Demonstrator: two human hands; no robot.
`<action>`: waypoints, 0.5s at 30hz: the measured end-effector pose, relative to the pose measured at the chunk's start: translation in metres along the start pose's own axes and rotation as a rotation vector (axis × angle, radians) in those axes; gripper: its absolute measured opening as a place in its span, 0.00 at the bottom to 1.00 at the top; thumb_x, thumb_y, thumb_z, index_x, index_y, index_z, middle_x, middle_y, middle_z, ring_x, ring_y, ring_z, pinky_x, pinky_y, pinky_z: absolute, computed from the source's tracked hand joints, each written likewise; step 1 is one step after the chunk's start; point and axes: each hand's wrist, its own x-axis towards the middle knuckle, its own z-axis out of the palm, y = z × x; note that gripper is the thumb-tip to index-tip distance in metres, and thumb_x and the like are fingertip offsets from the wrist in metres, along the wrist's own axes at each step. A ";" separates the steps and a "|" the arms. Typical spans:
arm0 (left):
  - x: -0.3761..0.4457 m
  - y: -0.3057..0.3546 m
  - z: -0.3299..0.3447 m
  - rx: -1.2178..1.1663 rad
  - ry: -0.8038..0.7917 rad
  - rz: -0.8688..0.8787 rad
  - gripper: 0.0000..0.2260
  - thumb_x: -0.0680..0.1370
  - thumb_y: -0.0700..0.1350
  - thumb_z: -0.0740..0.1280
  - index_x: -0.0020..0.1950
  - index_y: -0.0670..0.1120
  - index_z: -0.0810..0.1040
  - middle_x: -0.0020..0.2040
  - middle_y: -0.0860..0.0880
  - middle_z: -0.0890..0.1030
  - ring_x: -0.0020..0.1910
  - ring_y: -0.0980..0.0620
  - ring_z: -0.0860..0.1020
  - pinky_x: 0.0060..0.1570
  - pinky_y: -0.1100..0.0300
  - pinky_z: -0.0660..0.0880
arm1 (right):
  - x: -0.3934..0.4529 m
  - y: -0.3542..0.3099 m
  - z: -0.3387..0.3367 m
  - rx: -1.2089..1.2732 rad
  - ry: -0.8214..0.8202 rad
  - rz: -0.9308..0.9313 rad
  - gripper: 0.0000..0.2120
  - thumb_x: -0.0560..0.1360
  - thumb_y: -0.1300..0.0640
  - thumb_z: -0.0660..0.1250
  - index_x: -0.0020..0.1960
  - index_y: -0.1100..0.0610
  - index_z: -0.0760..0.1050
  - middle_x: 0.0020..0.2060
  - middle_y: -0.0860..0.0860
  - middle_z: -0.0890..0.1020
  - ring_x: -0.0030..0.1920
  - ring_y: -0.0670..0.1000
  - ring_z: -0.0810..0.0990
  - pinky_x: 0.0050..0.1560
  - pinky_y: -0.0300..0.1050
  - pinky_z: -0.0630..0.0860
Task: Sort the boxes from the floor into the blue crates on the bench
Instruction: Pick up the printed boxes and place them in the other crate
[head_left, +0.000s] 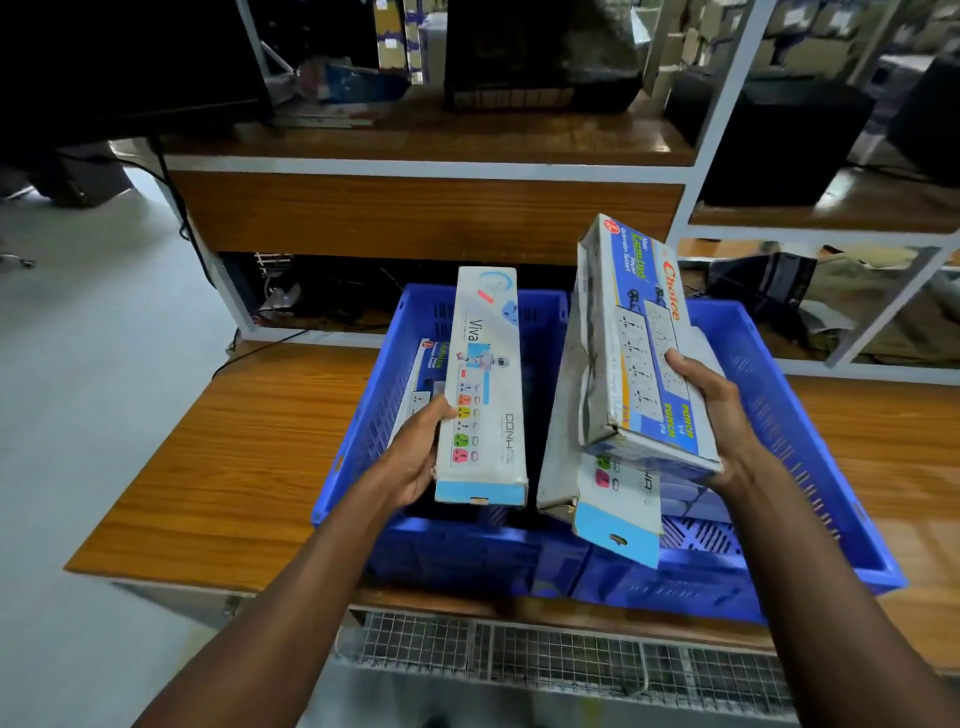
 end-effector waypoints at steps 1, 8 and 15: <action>0.000 0.000 0.000 0.008 0.000 0.012 0.17 0.83 0.45 0.59 0.72 0.44 0.72 0.58 0.40 0.85 0.54 0.40 0.85 0.53 0.43 0.82 | 0.000 0.002 0.002 0.020 -0.004 0.003 0.16 0.82 0.50 0.61 0.56 0.58 0.83 0.48 0.56 0.88 0.41 0.55 0.88 0.37 0.50 0.85; 0.000 -0.002 -0.002 0.141 -0.036 0.183 0.25 0.84 0.38 0.58 0.75 0.64 0.63 0.59 0.44 0.85 0.46 0.42 0.85 0.38 0.51 0.82 | 0.017 0.015 0.045 -0.049 -0.047 0.072 0.16 0.79 0.49 0.65 0.58 0.59 0.82 0.50 0.58 0.87 0.43 0.57 0.87 0.41 0.53 0.85; 0.004 0.004 -0.015 0.128 -0.072 0.281 0.31 0.76 0.43 0.61 0.75 0.70 0.66 0.74 0.46 0.75 0.64 0.37 0.80 0.58 0.33 0.78 | 0.034 0.024 0.088 -0.162 -0.073 0.169 0.17 0.78 0.48 0.68 0.61 0.58 0.80 0.54 0.59 0.86 0.45 0.58 0.87 0.42 0.52 0.85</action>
